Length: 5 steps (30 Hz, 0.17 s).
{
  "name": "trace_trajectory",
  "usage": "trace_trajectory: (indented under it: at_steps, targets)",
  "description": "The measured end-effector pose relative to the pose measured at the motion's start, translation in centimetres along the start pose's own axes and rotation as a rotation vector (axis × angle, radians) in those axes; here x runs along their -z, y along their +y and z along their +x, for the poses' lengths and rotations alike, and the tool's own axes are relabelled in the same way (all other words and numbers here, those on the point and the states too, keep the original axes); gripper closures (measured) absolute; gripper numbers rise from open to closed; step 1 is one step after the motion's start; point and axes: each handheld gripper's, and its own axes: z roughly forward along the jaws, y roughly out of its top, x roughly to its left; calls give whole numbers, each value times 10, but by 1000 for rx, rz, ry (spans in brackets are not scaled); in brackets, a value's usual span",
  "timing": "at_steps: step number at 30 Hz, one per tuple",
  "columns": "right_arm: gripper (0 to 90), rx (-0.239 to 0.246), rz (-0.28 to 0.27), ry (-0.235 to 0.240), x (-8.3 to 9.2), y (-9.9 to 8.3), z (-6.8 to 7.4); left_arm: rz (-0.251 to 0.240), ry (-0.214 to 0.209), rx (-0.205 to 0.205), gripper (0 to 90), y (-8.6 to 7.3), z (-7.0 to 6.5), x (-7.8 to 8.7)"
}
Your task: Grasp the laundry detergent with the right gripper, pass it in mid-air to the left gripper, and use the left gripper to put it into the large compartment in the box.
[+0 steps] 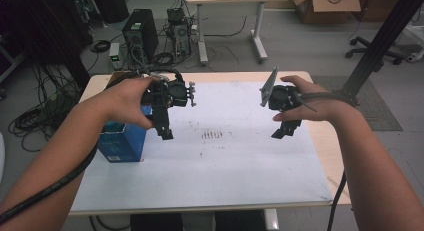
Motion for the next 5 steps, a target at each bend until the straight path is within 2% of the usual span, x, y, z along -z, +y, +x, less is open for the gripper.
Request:
trace_trajectory:
  at_steps: [5]
  targets:
    - [33,-5,-4,-4,1,1,2,-23,2,11,2,0,-1,-1]
